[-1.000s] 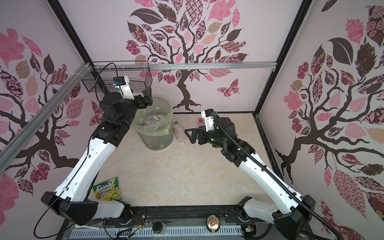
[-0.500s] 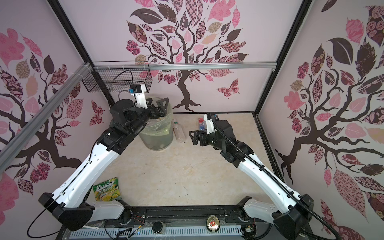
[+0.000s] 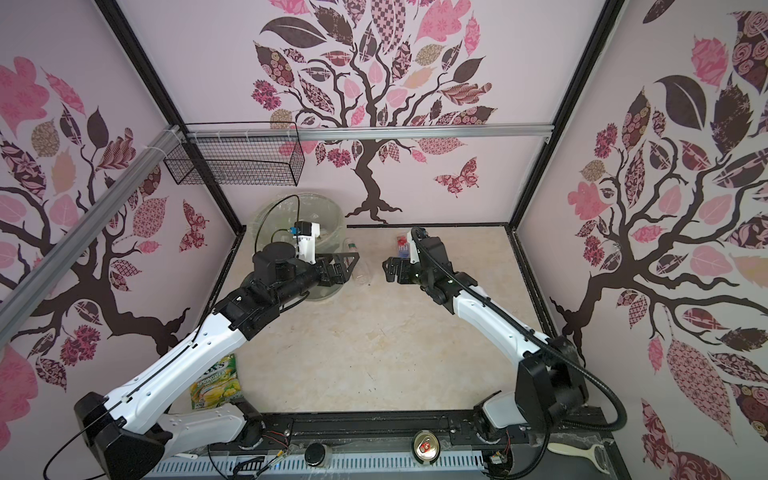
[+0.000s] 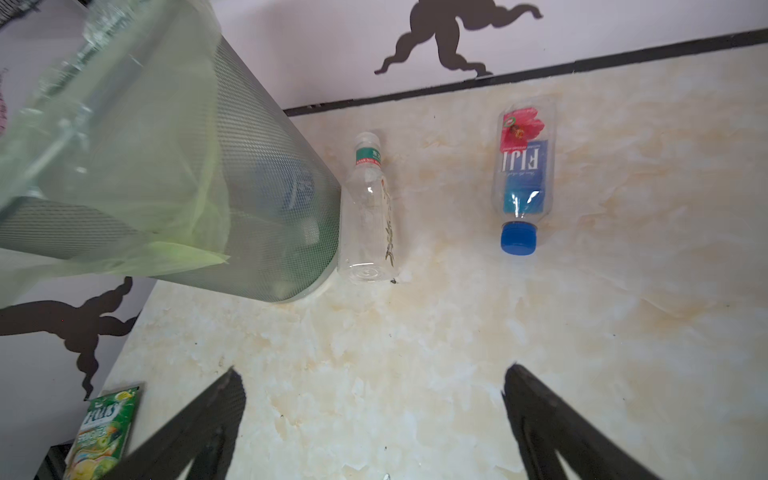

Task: Throw the plastic bottles in the bin
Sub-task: 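Move right gripper to the green-cap clear bottle while left gripper draws back, then close right gripper on the green-cap clear bottle and lift it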

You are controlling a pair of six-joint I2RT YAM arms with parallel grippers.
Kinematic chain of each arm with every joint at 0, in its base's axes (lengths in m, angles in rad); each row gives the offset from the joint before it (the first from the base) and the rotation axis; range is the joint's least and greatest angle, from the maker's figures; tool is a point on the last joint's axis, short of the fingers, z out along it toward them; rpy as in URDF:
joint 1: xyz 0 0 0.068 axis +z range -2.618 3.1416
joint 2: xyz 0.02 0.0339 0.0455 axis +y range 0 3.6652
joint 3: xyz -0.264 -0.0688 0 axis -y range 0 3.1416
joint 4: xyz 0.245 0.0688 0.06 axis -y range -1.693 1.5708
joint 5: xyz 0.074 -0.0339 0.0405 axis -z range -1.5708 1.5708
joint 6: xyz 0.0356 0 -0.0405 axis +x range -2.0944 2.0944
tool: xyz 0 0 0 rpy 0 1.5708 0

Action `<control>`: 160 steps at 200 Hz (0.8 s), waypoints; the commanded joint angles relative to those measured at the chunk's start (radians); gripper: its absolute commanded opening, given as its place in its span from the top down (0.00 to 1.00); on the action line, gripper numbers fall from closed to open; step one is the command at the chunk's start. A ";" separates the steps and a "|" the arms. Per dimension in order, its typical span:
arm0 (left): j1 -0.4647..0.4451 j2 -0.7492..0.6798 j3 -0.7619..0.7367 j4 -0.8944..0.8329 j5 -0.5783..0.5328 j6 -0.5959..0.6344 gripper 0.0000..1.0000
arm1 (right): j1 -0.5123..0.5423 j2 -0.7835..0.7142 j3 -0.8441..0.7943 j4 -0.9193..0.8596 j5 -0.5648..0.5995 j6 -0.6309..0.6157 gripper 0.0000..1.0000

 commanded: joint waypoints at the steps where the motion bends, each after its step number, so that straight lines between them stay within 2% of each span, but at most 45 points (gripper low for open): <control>1: 0.010 -0.048 -0.095 0.052 0.049 -0.073 0.02 | 0.053 0.111 0.025 0.098 0.024 -0.033 0.01; 26: 0.057 -0.066 -0.146 0.021 0.113 -0.110 0.02 | 0.090 0.234 0.064 0.141 0.028 -0.044 0.00; 72: 0.121 -0.151 -0.259 0.006 0.136 -0.138 0.02 | 0.123 0.401 0.157 0.188 0.044 -0.037 0.00; 160: 0.140 -0.218 -0.379 -0.004 0.116 -0.173 0.02 | 0.122 0.633 0.374 0.141 0.081 -0.055 0.01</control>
